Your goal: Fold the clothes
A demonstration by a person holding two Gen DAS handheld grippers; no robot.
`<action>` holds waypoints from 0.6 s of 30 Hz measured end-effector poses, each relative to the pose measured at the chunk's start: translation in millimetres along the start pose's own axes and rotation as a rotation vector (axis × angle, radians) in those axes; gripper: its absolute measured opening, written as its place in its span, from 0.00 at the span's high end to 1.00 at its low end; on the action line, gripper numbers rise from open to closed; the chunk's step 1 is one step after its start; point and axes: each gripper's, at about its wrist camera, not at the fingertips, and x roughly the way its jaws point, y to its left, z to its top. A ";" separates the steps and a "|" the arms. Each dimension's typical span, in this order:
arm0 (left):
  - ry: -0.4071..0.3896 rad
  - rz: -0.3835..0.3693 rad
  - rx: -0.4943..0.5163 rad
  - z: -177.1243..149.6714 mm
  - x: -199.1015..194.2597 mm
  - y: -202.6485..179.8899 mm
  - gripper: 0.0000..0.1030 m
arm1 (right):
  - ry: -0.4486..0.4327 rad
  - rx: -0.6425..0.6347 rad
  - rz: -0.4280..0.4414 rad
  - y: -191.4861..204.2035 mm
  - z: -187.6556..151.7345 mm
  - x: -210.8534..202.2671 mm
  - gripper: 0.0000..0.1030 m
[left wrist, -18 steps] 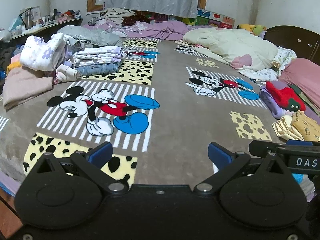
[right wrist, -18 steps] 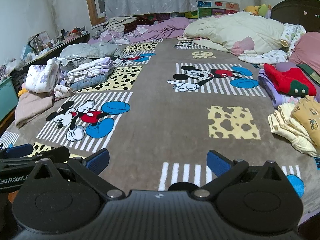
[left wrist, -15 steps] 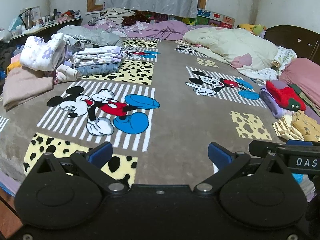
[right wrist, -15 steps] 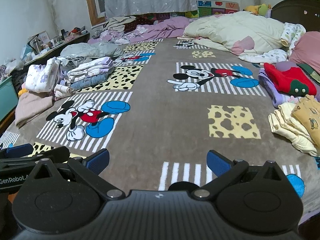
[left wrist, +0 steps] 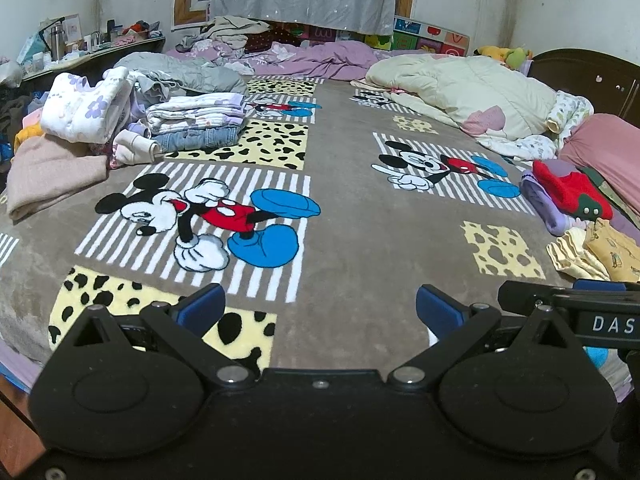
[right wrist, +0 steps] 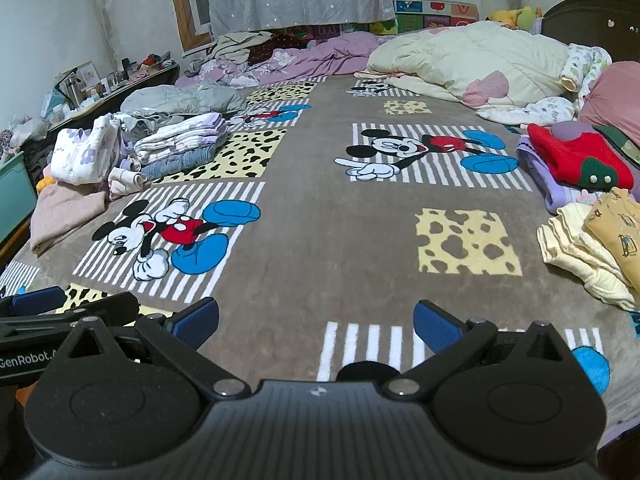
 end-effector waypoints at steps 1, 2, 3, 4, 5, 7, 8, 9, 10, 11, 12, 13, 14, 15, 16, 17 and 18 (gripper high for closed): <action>0.000 0.001 0.003 0.0 -0.2 -0.4 0.00 | 0.000 0.000 0.000 0.0 -0.3 -0.1 0.00; -0.001 0.001 0.003 0.0 -0.3 -0.4 0.00 | 0.000 0.000 0.000 -0.1 -0.6 -0.2 0.00; -0.001 0.002 0.004 -0.2 -0.3 -0.2 0.00 | 0.000 0.000 0.000 -0.2 -0.2 0.0 0.00; -0.001 0.002 0.004 -0.3 -0.4 0.0 0.00 | 0.000 -0.001 -0.001 -0.2 0.0 0.1 0.00; -0.001 0.002 0.004 -0.5 -0.5 0.2 0.00 | 0.000 -0.001 -0.001 0.2 -0.2 -0.2 0.00; -0.001 0.002 0.004 -0.6 -0.3 0.1 0.00 | 0.001 -0.001 -0.001 0.9 -0.6 -0.4 0.00; -0.002 0.002 0.003 -0.6 -0.4 -0.3 0.00 | 0.001 -0.002 -0.001 1.4 -0.8 -0.7 0.00; -0.002 0.002 0.003 -0.6 -0.3 -0.4 0.00 | 0.001 -0.002 -0.001 1.7 -1.1 -0.8 0.00; -0.002 0.002 0.003 -0.7 -0.3 -0.4 0.00 | 0.001 -0.002 -0.001 2.0 -1.2 -0.9 0.00; -0.002 0.002 0.003 -0.8 0.1 -0.2 0.00 | 0.001 -0.002 -0.001 2.2 -1.2 -0.9 0.00; -0.002 0.002 0.003 -0.7 -0.1 -0.4 0.00 | 0.002 -0.001 0.000 1.8 -1.0 -0.8 0.00; -0.002 0.002 0.003 -0.8 -0.2 -0.5 0.00 | 0.002 -0.001 0.000 1.5 -0.9 -0.7 0.00; -0.002 0.002 0.004 -0.9 -0.2 -0.6 0.00 | 0.002 -0.001 0.000 1.5 -0.9 -0.7 0.00; -0.001 0.002 0.003 -0.7 -0.4 -0.4 0.00 | 0.002 -0.001 0.000 1.6 -0.9 -0.7 0.00; -0.001 0.002 0.003 -0.7 -0.4 -0.2 0.00 | 0.002 -0.001 0.000 1.7 -1.1 -0.7 0.00; -0.001 0.001 0.003 -0.6 -0.5 0.0 0.00 | 0.002 -0.001 0.000 1.8 -1.2 -0.8 0.00; -0.001 0.001 0.002 -0.6 -0.5 -0.1 0.00 | 0.002 -0.001 0.000 2.0 -1.4 -0.8 0.00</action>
